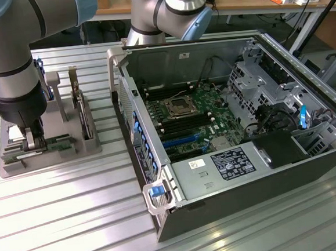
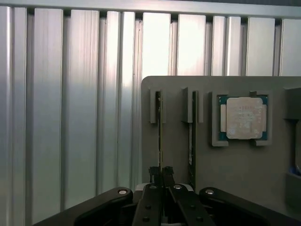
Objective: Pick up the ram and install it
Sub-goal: 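Pick up the ram and move it above insertion slot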
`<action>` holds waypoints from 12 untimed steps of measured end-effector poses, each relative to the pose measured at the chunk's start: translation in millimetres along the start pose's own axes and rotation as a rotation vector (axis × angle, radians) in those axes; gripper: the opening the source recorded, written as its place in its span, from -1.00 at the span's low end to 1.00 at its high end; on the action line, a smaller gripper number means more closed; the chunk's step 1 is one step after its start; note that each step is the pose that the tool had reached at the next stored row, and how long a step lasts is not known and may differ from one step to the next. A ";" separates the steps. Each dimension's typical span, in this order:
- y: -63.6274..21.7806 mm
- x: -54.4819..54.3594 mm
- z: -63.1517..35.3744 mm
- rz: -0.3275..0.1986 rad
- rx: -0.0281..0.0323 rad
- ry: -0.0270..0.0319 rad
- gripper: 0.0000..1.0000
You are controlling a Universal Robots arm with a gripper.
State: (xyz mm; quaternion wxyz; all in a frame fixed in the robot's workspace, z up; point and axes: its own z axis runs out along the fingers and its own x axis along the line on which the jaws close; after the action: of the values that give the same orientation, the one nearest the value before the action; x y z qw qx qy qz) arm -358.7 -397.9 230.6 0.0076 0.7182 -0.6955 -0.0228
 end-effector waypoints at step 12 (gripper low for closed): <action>1.0 -0.5 -22.9 0.000 0.0000 0.0000 -0.76</action>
State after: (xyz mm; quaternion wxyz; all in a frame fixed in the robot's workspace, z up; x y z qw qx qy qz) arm -358.7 -397.9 253.5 0.0076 0.7181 -0.6955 -0.0227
